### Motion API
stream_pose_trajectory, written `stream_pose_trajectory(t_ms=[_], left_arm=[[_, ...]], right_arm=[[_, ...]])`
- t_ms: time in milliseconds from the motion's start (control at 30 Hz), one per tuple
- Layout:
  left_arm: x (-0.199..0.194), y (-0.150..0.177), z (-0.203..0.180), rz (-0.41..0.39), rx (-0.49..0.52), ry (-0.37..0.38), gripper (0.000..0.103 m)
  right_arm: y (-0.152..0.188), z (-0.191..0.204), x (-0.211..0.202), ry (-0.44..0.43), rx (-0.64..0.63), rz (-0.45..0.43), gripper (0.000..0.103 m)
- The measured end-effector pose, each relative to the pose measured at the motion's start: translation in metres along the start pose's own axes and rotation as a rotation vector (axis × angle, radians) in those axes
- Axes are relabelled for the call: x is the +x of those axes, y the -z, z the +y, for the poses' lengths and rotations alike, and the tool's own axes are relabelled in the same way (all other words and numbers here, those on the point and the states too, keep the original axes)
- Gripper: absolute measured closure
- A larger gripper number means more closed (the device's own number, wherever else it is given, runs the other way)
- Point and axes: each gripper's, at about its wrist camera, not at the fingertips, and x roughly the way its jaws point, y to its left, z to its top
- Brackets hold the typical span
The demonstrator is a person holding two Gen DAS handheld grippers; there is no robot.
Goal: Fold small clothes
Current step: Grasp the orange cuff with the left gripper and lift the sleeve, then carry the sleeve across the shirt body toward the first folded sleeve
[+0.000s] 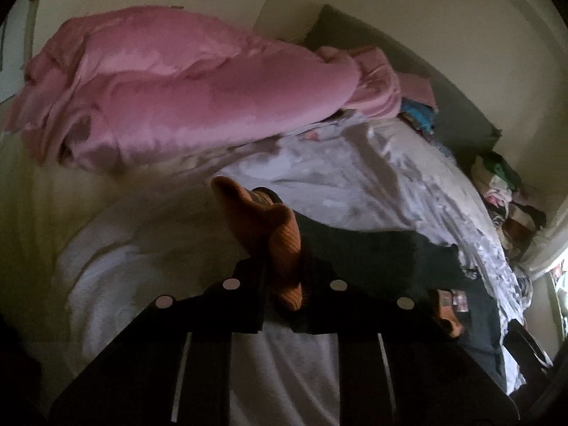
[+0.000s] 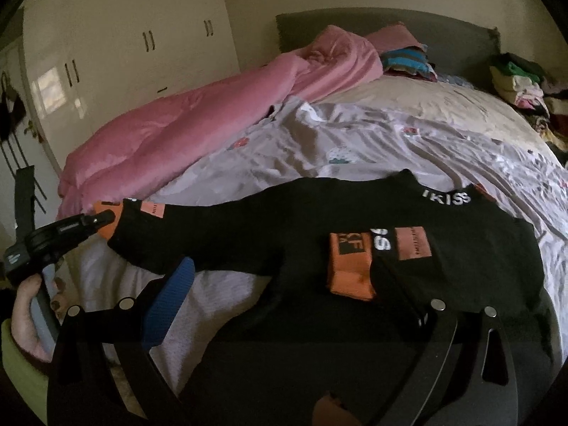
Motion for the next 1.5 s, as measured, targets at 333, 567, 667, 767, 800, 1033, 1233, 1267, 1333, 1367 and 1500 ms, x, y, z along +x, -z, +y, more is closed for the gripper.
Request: stream_pose_trajectory(t_ms=[333, 567, 667, 767, 800, 1033, 1233, 1267, 1333, 1367, 1500], left_arm=[[-0.022, 0.0, -0.052, -0.042, 0.107, 0.014, 0.095], [-0.029, 0.005, -0.08, -0.041, 0.15, 0.051, 0.095], [-0.033, 0.005, -0.089, -0.042, 0.163, 0.057, 0.095], [-0.038, 0.005, -0.098, -0.051, 0.178, 0.063, 0.095], [-0.039, 0.005, -0.101, -0.052, 0.182, 0.069, 0.095], [-0.045, 0.007, -0.12, -0.051, 0.198, 0.088, 0.095], [-0.049, 0.013, -0.138, -0.043, 0.214, 0.118, 0.095], [-0.05, 0.014, -0.143, -0.043, 0.228, 0.123, 0.095], [-0.05, 0.017, -0.153, -0.039, 0.249, 0.131, 0.095], [-0.05, 0.018, -0.156, -0.032, 0.249, 0.142, 0.095], [-0.048, 0.024, -0.177, -0.019, 0.269, 0.172, 0.095]], right_arm=[[0.002, -0.037, -0.032, 0.075, 0.069, -0.044, 0.005], [0.005, -0.066, -0.056, 0.08, 0.133, -0.078, 0.005], [0.006, -0.075, -0.065, 0.076, 0.146, -0.097, 0.005], [0.007, -0.082, -0.073, 0.085, 0.155, -0.109, 0.005], [0.007, -0.084, -0.076, 0.087, 0.161, -0.114, 0.005], [0.008, -0.104, -0.094, 0.096, 0.205, -0.139, 0.005], [0.012, -0.122, -0.112, 0.105, 0.233, -0.171, 0.005], [0.013, -0.127, -0.117, 0.108, 0.243, -0.178, 0.005], [0.015, -0.134, -0.122, 0.122, 0.255, -0.187, 0.005], [0.016, -0.136, -0.125, 0.129, 0.26, -0.192, 0.005], [0.022, -0.151, -0.135, 0.147, 0.283, -0.208, 0.005]])
